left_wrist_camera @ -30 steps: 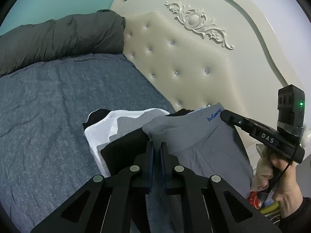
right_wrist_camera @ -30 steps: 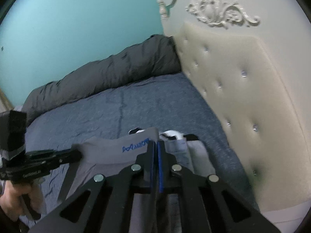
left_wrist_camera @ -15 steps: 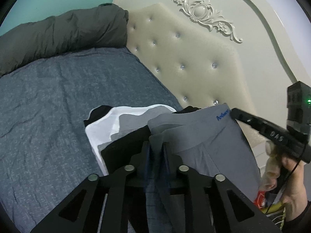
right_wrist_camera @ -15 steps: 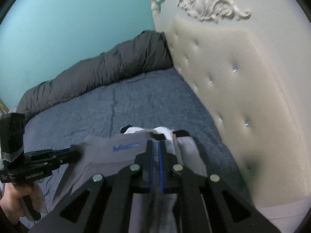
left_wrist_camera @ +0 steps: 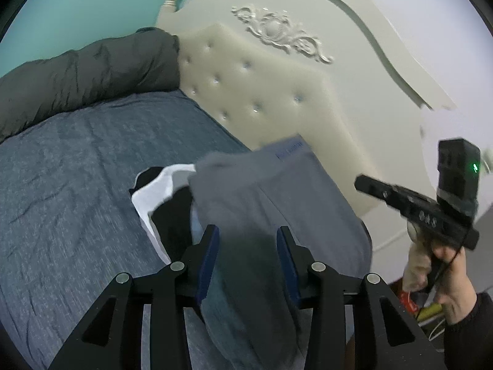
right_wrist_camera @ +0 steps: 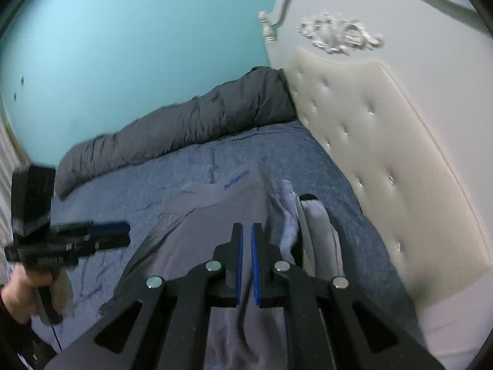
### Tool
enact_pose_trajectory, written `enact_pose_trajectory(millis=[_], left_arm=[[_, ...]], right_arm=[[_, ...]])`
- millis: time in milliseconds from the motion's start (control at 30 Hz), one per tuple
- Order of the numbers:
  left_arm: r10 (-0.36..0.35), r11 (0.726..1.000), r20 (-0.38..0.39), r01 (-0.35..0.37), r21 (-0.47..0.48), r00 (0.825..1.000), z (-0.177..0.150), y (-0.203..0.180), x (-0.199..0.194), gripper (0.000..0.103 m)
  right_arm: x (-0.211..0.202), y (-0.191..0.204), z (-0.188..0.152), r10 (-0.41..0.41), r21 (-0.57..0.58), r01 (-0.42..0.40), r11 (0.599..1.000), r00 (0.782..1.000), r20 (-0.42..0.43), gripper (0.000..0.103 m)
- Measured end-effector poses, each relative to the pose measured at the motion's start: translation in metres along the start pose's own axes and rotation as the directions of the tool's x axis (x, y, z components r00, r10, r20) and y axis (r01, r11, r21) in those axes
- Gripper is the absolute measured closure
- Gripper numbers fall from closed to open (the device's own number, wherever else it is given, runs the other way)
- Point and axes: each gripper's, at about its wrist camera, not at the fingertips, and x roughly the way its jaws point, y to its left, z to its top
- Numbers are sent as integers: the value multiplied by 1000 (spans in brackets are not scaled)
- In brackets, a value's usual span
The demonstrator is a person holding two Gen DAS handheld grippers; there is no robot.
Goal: Fold clothes
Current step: 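Lower the grey garment onto the folded clothes stack with both grippers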
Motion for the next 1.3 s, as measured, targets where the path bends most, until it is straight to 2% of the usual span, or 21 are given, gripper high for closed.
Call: enact_pose_trajectory(millis=[133,267,467,500,533,800,1233,1300], left_arm=[[2,1000,-9,-2,6,1000,-12,-7,-3,60],[6,1000,-20,-6,5,1000,-20,-10,-4,60],[4,1000,-24,-4,0,1000,-25,-14,-6,60],[6,1000,-24,-6,0,1000,-25,-13,-6,60],[9,1000,-25,-9,-2,1000,-26,-13,-6,60],[35,999,-42,-35,1,999,-26,-10,2,60],[55,998,-55,-57,-28,997,-29,-1,8,60],[54,998,-51,-56,-30,997,-30,0,5,60]], right_arm=[[-4,-12,-14,6,52,-4,999,1000,-26,98],[-4,-9,-29,-5,36,7,999,999,-51,92],[-1,-5,-42,-15,5,15,1000,998,-65,92],[-2,-6,-43,-16,8,17,1000,998,-60,97],[-3,-7,-45,-19,18,20,1000,998,-53,100],[-18,-34,-56,-59,160,55,985,998,20,101],[-18,-50,-63,9,288,-14,958,1000,20,100],[-22,-50,-64,-2,284,-5,959,1000,26,100]])
